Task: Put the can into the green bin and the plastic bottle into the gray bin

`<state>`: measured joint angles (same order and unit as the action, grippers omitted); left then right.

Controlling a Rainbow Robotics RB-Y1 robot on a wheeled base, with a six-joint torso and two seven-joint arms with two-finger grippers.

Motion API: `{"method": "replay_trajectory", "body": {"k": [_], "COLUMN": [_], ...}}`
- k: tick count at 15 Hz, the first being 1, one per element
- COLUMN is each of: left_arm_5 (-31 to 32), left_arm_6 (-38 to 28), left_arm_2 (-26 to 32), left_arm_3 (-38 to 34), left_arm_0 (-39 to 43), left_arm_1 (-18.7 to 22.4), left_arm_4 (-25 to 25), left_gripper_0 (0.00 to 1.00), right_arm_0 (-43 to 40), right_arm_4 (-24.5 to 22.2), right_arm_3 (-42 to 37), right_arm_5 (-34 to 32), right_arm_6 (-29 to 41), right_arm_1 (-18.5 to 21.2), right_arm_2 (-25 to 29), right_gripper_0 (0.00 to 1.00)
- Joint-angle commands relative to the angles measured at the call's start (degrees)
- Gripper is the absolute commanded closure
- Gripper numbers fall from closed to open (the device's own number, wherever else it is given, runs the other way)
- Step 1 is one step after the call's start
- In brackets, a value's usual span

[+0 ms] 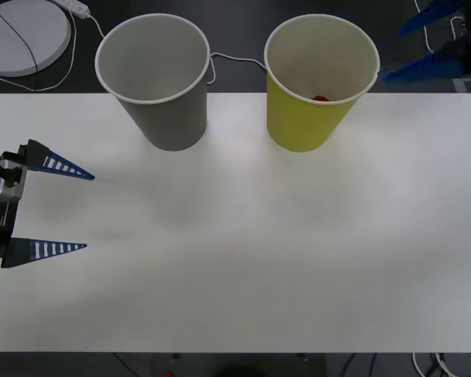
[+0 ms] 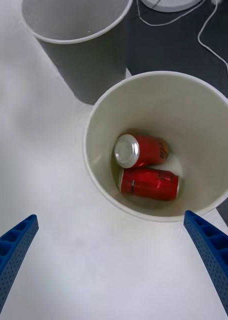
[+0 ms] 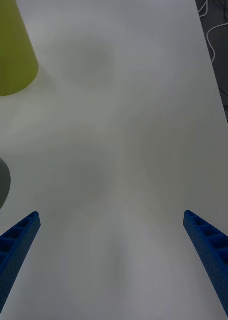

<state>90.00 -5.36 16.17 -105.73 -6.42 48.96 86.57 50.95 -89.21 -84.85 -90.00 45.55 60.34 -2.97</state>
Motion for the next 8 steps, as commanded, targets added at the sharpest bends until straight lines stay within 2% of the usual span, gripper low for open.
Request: {"method": "replay_trajectory", "body": {"k": [1, 8], "left_arm_5": [0.0, 0.0], "left_arm_6": [0.0, 0.0], "left_arm_2": [0.0, 0.0], "left_arm_3": [0.0, 0.0], "left_arm_0": [0.0, 0.0], "left_arm_1": [0.0, 0.0], "left_arm_4": [0.0, 0.0], "left_gripper_0": [0.00, 0.00], "right_arm_0": [-5.4, -21.6], "right_arm_4": [2.8, 8.2], "right_arm_3": [-1.7, -7.4], "right_arm_5": [0.0, 0.0], "right_arm_6": [-6.8, -22.6], "right_arm_1": [0.5, 0.8], "right_arm_2": [5.0, 13.6], "right_gripper_0": [0.00, 0.00]}}
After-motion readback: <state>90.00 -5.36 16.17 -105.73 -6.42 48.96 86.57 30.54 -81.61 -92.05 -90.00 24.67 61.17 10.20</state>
